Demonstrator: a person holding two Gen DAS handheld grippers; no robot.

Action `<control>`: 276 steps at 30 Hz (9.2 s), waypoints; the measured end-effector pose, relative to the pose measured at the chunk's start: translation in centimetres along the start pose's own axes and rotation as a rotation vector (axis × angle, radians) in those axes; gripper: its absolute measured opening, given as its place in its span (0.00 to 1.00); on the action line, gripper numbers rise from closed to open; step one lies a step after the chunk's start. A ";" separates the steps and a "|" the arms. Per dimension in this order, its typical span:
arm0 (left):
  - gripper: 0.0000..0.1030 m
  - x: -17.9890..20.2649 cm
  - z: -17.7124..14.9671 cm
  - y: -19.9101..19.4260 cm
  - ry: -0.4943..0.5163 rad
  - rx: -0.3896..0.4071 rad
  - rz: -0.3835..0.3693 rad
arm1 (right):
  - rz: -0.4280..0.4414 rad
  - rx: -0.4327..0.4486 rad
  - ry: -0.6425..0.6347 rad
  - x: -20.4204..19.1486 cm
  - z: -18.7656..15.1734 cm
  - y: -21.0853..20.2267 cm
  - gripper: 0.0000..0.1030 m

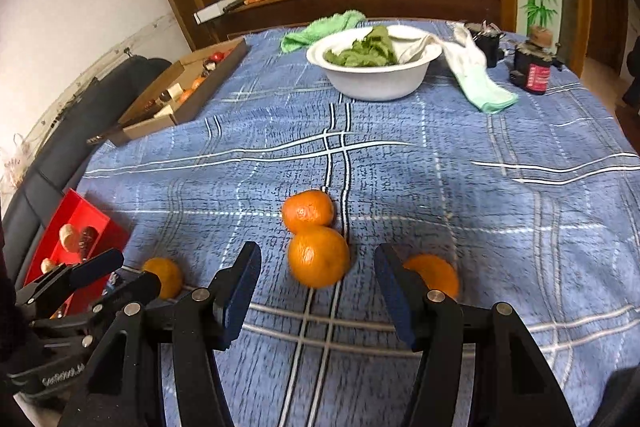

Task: Organize fruits
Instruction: 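Grasp a mandarin orange with the left tool while the right tool grasps another mandarin, then lower both mandarins into the red tray and open both tools, then move both open tools away from the tray toward the two loose mandarins, then grasp a mandarin with the left tool while the right tool grasps the other mandarin, then lift both mandarins and carry them over the red tray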

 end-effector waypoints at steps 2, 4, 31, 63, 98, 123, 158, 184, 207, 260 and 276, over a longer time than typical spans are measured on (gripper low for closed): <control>0.69 0.2 0.1 0.5 0.005 -0.002 -0.004 | -0.002 -0.016 -0.001 0.2 0.1 1.0 0.61; 0.69 0.3 0.1 0.9 0.007 -0.005 -0.007 | -0.007 -0.016 -0.020 0.1 0.2 1.3 0.61; 0.29 1.4 -0.4 1.8 0.055 0.011 -0.049 | -0.090 -0.037 -0.083 -0.4 -0.5 2.6 0.35; 0.29 -14.4 -4.7 -10.4 -0.262 0.170 0.046 | 0.083 0.035 -0.172 -13.9 -3.8 -4.2 0.36; 0.48 -27.8 -8.4 -8.7 -0.508 0.125 0.233 | 0.341 -0.259 -0.322 -30.5 -6.8 10.6 0.37; 0.83 -26.4 -7.4 -11.3 -0.486 0.148 0.333 | 0.341 -0.174 -0.331 -30.2 -6.2 7.6 0.61; 0.83 -7.4 -5.4 -14.2 -0.070 0.169 0.301 | 0.188 0.031 -0.001 -12.4 -8.4 -4.1 0.67; 0.83 -2.2 -5.0 -12.1 0.059 0.143 0.299 | 0.089 0.063 0.028 -7.1 -8.2 -6.2 0.69; 0.83 -0.2 -1.2 -6.5 0.088 0.077 0.202 | -0.154 0.070 0.067 3.1 -3.9 -8.1 0.70; 0.29 9.7 4.4 5.1 0.096 -0.002 -0.228 | -0.156 0.009 0.056 5.2 -2.1 -2.6 0.34; 0.29 6.6 4.2 0.2 0.071 0.105 -0.077 | -0.128 0.095 0.095 5.8 -1.9 -3.6 0.34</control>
Point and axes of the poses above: each gripper's, at about its wrist camera, not at the fingertips, and y roughly the way its jaws point, x to its right, z to its top, the point moved 2 cm from there along y, roughly the way its jaws point, and after that the axes turned 13 degrees about z, right-handed, at the moved point
